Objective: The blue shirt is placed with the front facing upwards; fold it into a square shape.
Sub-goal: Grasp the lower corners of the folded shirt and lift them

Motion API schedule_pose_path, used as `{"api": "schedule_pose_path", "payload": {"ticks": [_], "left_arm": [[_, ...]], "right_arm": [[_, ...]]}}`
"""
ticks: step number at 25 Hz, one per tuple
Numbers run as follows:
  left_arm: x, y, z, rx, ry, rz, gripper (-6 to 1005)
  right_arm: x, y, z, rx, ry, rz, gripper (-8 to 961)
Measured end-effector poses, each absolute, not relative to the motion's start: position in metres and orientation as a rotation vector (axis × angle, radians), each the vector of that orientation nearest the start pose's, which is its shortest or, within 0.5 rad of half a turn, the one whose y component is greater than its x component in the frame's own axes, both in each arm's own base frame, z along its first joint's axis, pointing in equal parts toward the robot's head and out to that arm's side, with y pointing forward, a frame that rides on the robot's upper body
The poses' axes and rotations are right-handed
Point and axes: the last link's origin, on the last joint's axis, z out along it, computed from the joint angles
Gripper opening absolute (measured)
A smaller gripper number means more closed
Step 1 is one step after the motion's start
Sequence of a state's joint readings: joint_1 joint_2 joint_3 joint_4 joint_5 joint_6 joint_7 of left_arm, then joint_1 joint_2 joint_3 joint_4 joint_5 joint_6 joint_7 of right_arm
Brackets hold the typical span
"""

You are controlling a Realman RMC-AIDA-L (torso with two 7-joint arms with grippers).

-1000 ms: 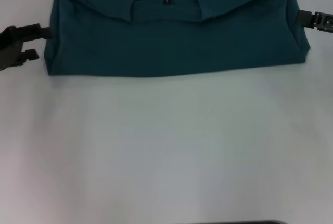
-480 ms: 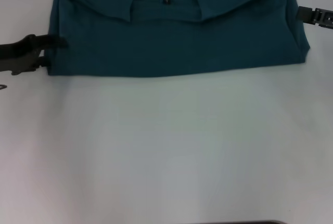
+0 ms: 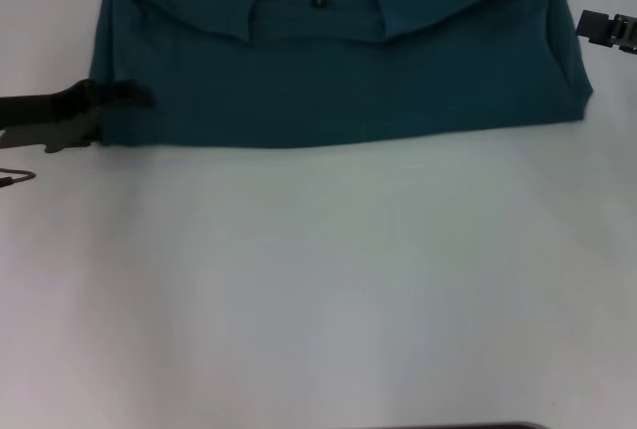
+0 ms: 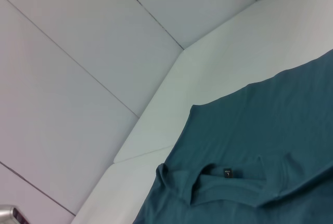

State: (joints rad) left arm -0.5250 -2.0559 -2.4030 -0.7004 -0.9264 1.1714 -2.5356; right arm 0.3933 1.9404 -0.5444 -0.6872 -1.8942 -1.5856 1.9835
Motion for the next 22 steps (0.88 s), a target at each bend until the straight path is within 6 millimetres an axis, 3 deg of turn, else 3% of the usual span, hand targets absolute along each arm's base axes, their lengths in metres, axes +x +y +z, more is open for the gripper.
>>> {"api": "schedule_pose_path", "payload": {"ticks": [13,22], "left_arm": [[-0.306,0.364,0.011,2.381,2.488,0.601,666],[-0.304,0.364,0.015,2.378,2.464,0.583,282]], "right_arm": [[0.325,0.313,0.093,-2.191,1.448,0.953,627],[0.328,0.314,0.098,-2.213,1.509,0.870,615]]}}
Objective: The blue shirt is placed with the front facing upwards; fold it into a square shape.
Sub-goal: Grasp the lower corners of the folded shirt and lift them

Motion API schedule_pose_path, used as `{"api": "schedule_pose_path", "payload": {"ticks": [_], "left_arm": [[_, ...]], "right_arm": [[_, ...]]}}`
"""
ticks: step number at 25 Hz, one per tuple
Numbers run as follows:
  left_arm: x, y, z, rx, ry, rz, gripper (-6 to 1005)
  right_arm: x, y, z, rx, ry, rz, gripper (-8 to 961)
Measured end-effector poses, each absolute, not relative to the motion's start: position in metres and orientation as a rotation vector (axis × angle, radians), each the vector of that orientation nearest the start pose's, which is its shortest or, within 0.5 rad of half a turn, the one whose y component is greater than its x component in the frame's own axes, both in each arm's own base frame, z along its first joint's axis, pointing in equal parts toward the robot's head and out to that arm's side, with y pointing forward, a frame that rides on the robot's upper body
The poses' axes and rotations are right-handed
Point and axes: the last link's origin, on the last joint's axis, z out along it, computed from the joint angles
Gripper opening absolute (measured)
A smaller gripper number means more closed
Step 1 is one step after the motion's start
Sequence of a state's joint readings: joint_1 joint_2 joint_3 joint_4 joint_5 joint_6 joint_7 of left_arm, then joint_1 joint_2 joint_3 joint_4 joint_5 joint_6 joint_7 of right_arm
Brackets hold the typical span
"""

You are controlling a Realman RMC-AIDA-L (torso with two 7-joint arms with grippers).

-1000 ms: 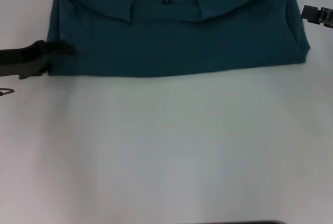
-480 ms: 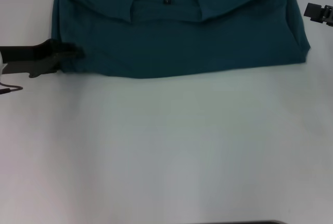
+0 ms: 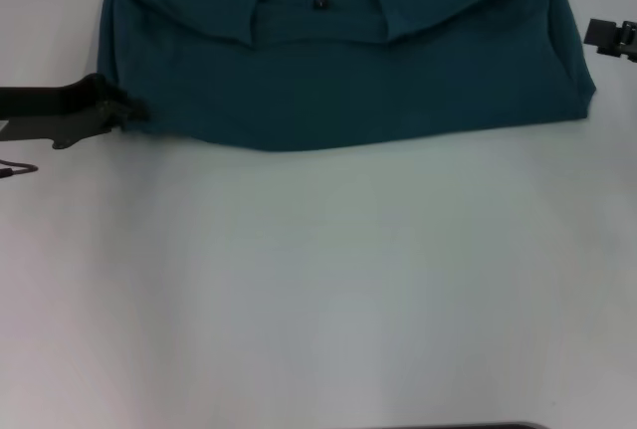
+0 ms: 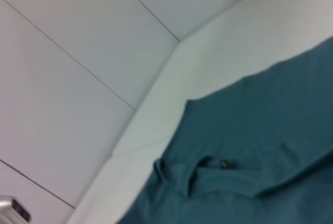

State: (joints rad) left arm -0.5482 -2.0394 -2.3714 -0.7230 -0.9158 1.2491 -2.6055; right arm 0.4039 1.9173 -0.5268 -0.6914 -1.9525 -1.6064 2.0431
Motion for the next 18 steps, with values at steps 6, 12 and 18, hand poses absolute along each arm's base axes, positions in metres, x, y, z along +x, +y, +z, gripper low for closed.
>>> {"api": "schedule_pose_path", "payload": {"ticks": [6,12,18], "left_arm": [[-0.305,0.363,0.029,2.389,2.436,0.538,103],[-0.305,0.363,0.040,2.415,2.409,0.470,61],[-0.304,0.365,0.042,2.435,2.396,0.438,61]], "right_arm": [[0.336,0.329,0.125,-2.174,1.653,0.615,607],[0.334,0.356,0.142,-2.118,1.681,0.302,599],[0.321,0.375,0.122,-2.151,1.627,0.184,591]]}}
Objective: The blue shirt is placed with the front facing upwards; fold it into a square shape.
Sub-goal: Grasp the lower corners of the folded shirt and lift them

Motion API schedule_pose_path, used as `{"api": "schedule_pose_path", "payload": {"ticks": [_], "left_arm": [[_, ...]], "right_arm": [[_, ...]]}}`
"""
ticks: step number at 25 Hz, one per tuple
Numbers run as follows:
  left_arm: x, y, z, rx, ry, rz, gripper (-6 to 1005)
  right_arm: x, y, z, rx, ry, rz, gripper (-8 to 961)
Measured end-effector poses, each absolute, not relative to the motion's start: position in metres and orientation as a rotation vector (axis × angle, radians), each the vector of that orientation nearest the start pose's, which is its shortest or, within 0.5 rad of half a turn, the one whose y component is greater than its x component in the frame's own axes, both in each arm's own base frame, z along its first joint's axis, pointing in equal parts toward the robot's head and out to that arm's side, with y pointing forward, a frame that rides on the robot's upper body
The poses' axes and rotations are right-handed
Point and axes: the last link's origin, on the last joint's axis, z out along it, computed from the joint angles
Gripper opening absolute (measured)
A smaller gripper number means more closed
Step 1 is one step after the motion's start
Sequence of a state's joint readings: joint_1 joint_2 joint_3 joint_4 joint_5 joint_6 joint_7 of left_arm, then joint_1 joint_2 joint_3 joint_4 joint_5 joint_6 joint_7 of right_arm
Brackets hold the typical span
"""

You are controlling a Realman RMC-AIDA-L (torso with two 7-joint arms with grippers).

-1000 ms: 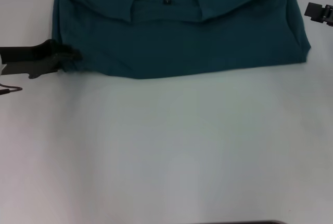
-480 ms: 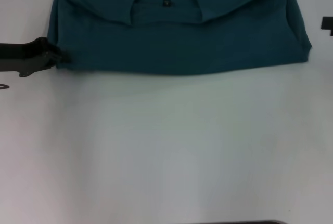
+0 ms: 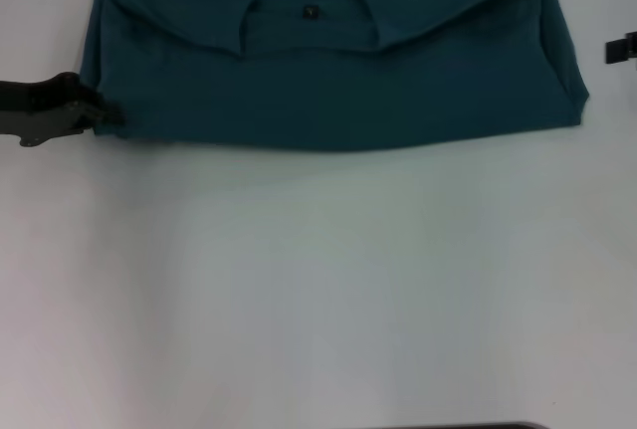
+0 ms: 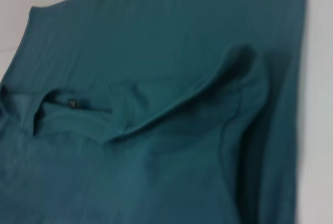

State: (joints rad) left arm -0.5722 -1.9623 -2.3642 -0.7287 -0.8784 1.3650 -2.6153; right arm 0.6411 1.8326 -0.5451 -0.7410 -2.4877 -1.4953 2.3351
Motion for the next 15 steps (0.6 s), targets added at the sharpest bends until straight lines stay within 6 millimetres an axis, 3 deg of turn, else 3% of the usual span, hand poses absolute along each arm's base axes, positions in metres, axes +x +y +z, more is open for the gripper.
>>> {"api": "schedule_pose_path", "payload": {"ticks": [5,10,15], "left_arm": [[-0.299,0.369,0.042,-2.024,-1.963,-0.362,61],[-0.294,0.371,0.046,-2.040,-1.945,-0.369,61],[-0.293,0.372,0.048,-2.046,-1.937,-0.373,61]], "right_arm": [[0.314,0.378,0.095,-2.201,1.611,0.131,584],[0.322,0.376,0.073,-2.178,1.667,0.117,578],[0.328,0.375,0.068,-2.142,1.685,0.130,571]]}}
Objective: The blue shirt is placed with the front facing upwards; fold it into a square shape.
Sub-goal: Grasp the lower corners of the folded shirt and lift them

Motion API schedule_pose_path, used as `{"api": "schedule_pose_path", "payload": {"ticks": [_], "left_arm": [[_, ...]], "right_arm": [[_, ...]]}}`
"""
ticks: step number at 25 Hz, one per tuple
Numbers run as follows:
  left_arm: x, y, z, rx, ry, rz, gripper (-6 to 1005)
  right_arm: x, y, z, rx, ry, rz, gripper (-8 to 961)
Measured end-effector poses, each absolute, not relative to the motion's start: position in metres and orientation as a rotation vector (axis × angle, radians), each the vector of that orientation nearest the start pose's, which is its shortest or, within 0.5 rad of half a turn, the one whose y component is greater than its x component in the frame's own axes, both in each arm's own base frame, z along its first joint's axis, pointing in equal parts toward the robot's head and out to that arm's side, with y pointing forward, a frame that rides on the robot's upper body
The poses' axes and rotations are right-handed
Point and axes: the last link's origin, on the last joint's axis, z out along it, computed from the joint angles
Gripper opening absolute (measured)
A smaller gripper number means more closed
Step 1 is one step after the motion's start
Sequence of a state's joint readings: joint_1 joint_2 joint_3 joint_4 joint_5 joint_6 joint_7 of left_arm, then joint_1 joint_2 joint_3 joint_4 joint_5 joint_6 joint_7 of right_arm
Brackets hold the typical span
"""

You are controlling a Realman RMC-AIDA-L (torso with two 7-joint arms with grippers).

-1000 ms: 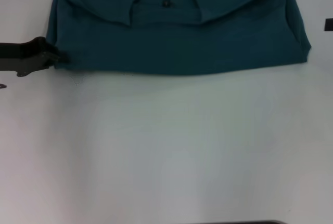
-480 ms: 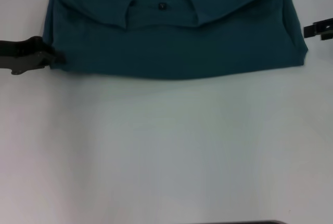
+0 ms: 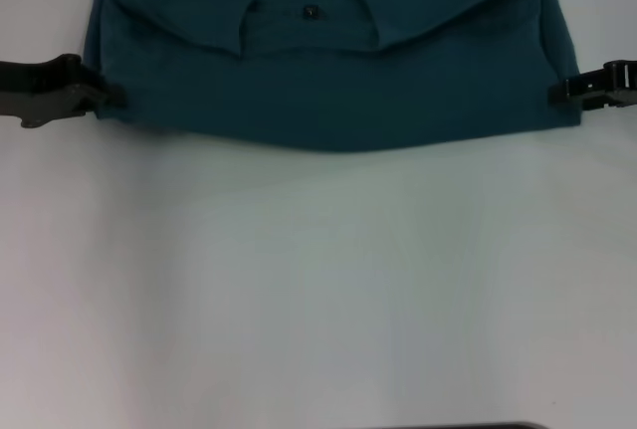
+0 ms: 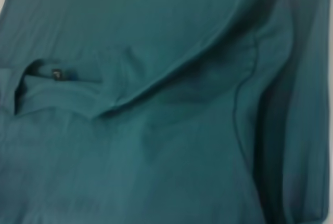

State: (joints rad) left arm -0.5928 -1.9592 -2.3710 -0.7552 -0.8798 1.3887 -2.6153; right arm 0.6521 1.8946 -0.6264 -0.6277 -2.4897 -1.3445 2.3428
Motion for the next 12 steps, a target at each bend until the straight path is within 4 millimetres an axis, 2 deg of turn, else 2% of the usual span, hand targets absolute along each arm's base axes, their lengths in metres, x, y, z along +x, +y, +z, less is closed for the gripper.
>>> {"api": "schedule_pose_path", "payload": {"ticks": [12], "left_arm": [[-0.292,0.373,0.048,-2.042,-1.934,-0.382,60]], "right_arm": [[0.331,0.378,0.051,-2.085,1.707,0.174,555]]}}
